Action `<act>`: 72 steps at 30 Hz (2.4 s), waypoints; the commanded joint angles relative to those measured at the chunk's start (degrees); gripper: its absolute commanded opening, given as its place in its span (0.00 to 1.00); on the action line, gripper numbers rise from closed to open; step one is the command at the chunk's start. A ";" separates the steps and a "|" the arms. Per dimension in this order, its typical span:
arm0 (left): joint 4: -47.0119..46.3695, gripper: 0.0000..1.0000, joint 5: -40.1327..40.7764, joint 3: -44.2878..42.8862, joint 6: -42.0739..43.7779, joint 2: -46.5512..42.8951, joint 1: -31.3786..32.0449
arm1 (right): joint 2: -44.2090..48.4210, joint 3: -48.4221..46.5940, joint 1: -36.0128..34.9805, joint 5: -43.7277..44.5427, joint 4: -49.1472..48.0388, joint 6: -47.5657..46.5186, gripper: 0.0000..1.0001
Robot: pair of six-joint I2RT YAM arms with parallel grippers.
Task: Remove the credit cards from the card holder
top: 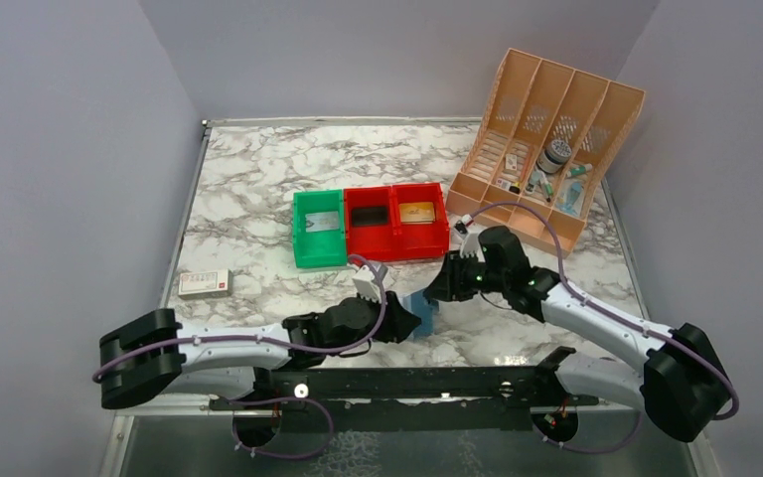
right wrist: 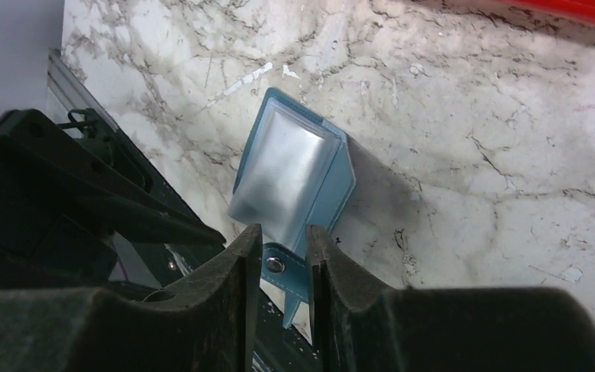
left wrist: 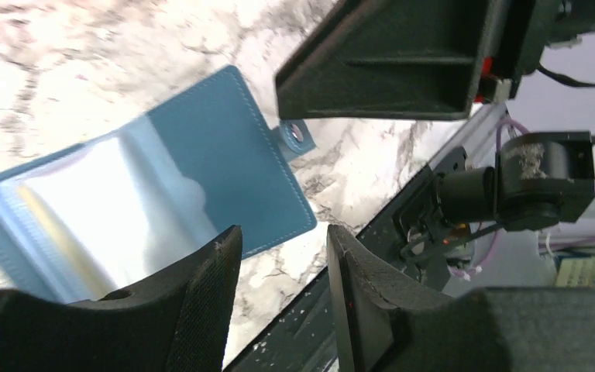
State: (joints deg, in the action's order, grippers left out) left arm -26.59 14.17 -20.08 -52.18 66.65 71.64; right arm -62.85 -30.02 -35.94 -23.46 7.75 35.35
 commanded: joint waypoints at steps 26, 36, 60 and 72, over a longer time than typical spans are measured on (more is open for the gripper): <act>41.49 0.48 19.94 -0.75 -6.72 -25.20 -0.98 | -26.89 -20.70 -24.76 29.08 13.60 -0.57 0.58; 42.47 0.49 20.49 0.15 -7.21 -27.35 -1.03 | -28.67 -22.38 -24.94 29.51 14.76 -0.08 0.99; 35.86 0.49 16.74 -0.21 -4.85 -22.07 -0.98 | -24.49 -16.30 -24.74 29.51 8.36 0.18 0.41; 14.55 0.53 2.71 0.46 1.45 -11.23 -0.99 | -15.06 1.98 -9.57 5.33 -17.01 8.57 0.37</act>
State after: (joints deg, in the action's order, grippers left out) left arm -1.96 24.08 -20.10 -53.98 51.77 70.83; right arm -78.89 -31.66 -48.01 -9.28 1.56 39.57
